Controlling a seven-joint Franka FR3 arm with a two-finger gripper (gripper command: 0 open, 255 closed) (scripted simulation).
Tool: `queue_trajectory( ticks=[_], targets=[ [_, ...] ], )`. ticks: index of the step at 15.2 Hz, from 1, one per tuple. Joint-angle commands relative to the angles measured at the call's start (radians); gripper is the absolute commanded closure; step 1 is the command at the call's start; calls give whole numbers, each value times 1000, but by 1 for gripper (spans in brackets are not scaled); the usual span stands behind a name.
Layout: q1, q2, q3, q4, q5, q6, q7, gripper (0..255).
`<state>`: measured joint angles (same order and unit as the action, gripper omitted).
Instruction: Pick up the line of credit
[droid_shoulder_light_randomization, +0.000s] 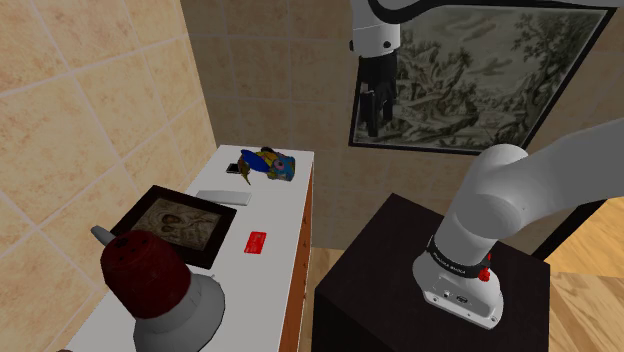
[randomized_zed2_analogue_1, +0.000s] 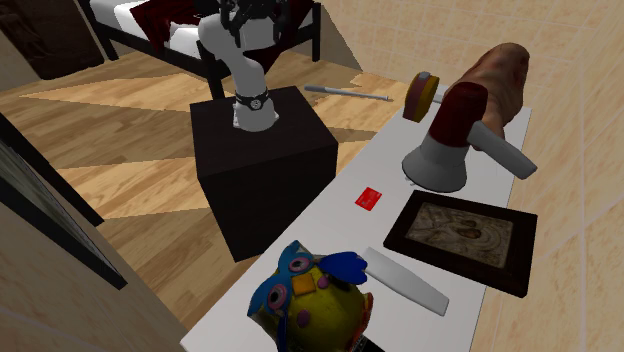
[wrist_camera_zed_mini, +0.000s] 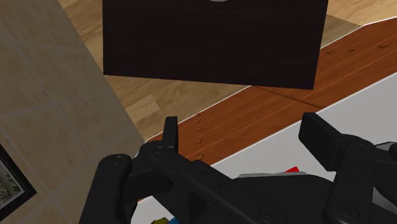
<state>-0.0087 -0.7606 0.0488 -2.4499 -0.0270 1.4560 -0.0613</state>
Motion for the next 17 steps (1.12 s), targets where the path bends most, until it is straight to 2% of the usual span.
queue_trajectory(
  ticks=[1,9,17],
  targets=[
    [0,0,0,0,0,0,0,0],
    [-5,186,104,-58,175,186,265,0],
    [-3,452,186,-39,323,406,485,0]
  ],
)
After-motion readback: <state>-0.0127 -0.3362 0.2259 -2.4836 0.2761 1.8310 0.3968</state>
